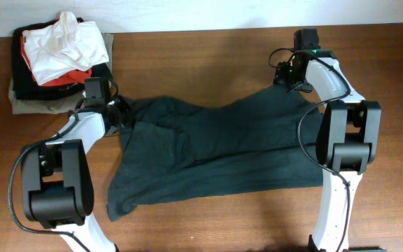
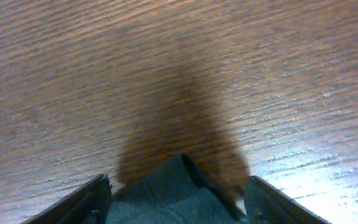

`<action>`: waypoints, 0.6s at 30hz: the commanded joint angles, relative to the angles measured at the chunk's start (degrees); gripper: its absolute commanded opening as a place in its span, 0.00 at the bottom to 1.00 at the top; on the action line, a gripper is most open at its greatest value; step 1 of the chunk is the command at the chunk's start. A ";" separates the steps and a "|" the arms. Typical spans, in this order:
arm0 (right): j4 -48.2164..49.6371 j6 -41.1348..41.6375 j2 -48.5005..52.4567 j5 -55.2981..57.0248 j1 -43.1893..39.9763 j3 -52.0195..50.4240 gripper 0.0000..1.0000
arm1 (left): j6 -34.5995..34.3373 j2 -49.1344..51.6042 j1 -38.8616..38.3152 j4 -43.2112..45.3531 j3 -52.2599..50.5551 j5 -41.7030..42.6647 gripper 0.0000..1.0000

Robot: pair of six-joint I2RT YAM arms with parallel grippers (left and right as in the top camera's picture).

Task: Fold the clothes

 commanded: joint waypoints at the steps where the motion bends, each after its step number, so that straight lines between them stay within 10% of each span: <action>1: -0.07 0.17 1.92 0.70 0.55 1.05 0.41 | 0.52 0.59 0.09 -0.04 0.31 0.37 0.01; 6: -0.98 0.15 1.92 2.71 0.55 1.07 0.04 | 0.85 0.59 0.09 -0.04 0.31 0.37 0.01; 18: -17.40 4.28 -0.50 4.11 -1.81 16.50 0.04 | 10.62 -11.13 0.09 -1.99 2.73 1.49 0.01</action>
